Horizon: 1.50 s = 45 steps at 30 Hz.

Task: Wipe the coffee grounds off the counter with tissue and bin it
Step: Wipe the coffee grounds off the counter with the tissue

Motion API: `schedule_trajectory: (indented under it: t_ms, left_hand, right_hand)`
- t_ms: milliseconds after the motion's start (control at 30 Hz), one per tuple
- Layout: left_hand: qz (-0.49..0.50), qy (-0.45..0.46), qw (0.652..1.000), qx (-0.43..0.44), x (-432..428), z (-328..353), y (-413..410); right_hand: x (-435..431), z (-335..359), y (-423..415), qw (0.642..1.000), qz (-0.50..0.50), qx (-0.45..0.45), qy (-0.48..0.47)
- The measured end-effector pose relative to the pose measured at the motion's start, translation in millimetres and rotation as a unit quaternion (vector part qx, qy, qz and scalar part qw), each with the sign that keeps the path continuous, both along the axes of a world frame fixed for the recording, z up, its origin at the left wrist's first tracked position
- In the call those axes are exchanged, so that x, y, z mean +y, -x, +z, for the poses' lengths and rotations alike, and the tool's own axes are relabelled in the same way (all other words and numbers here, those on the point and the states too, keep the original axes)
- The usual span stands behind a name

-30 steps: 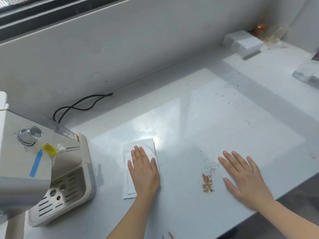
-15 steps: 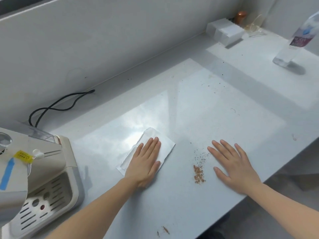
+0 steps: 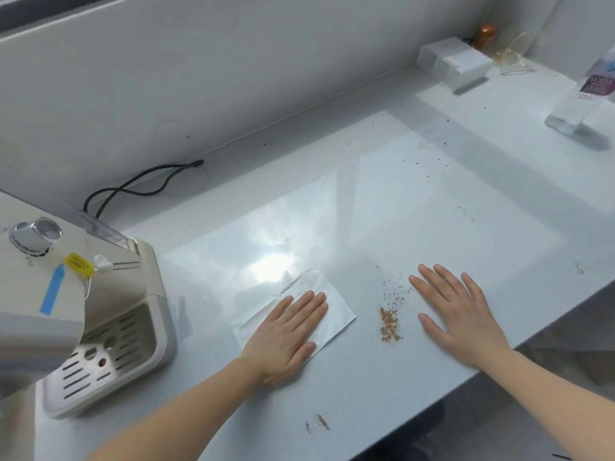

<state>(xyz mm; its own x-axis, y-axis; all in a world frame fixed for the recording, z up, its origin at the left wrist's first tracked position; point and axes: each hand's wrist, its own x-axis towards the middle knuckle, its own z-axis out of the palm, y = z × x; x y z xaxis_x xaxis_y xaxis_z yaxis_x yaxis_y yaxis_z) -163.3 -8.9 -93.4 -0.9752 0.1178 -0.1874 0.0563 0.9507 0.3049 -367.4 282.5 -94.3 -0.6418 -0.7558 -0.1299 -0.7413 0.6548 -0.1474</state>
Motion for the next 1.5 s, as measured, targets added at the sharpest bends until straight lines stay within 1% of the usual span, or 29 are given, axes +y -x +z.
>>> schedule_trajectory:
  t_ms: [300,533,633,767,900,1100,1233,1300,1500]
  left_hand:
    - [0.117,-0.011,0.993,-0.002,28.7,0.9,-51.9]
    - [0.242,-0.032,0.969,0.019,57.3,1.2,-82.1]
    - [0.305,-0.060,0.949,0.048,68.4,3.4,-89.7]
    - [0.386,-0.091,0.914,0.082,87.8,2.8,-99.2]
    - [0.455,-0.097,0.882,0.082,108.1,-0.8,-101.5]
    - [0.526,-0.084,0.844,0.066,131.0,-1.0,-84.7]
    - [0.574,-0.091,0.809,0.082,147.0,1.2,-64.4]
    - [0.590,-0.091,0.798,0.090,152.0,2.2,-54.0]
    - [0.654,-0.063,0.749,0.086,161.5,0.8,-20.7]
  right_hand:
    - [1.2,0.1,-0.6,1.000,0.001,0.002,0.004]
    - [1.9,-1.5,0.5,1.000,0.008,0.001,0.008]
    - [2.0,-1.7,1.1,1.000,0.009,0.002,0.011]
    - [2.2,-2.5,1.9,1.000,0.014,0.007,0.010]
    - [2.4,-3.2,2.2,1.000,0.015,0.008,0.013]
    - [1.6,-4.6,2.6,1.000,0.019,0.008,0.013]
    - [1.2,-3.7,2.4,1.000,0.022,0.013,0.007]
    - [0.3,-2.8,2.4,1.000,0.023,0.012,0.004]
    - [0.5,-2.1,2.2,1.000,0.029,0.013,0.003]
